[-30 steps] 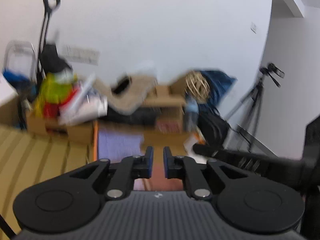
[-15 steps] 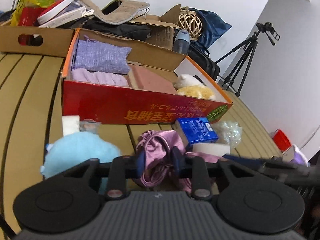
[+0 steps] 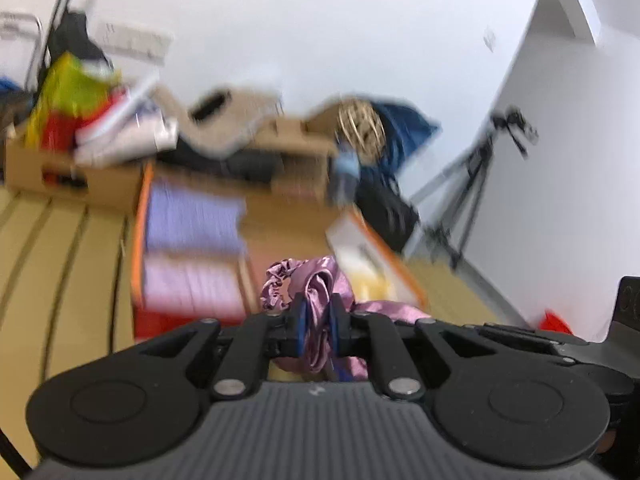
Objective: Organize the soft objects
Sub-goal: 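Lift the pink satin bow with both grippers and carry it into the box, then open both grippers to release the satin bow in the box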
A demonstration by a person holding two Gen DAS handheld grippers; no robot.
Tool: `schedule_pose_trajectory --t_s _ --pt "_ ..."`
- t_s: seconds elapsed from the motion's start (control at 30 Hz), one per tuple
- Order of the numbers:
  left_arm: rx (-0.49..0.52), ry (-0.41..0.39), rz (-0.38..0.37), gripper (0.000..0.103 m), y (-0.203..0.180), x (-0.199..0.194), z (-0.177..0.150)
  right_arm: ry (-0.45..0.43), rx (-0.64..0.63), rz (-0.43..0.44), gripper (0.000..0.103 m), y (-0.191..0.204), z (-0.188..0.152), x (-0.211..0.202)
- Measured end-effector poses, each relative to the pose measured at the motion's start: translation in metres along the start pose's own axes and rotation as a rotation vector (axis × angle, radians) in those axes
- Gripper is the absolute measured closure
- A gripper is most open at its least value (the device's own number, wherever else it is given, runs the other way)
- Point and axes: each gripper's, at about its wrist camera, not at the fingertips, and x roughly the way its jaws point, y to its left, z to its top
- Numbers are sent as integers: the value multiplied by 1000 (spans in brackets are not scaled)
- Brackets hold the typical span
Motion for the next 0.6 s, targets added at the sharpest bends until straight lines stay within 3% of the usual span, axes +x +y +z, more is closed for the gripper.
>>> schedule_pose_trajectory --t_s 0.1,0.2,0.33,0.4,0.47,0.6 --pt "-24 -32 63 91 18 30 41 -8 -32 21 92 -6 47 40" --pt "-42 35 155 91 46 76 67 45 -51 15 92 -14 77 105" --pt "20 213 343 92 61 131 67 268 -115 -44 92 -24 83 206" --pt "71 242 365 92 60 137 60 355 -162 -96 91 -26 78 236" --pt "59 277 343 91 65 137 55 449 -146 -54 90 -32 72 253" --pt "129 270 324 86 62 133 47 464 -51 25 83 -46 76 248"
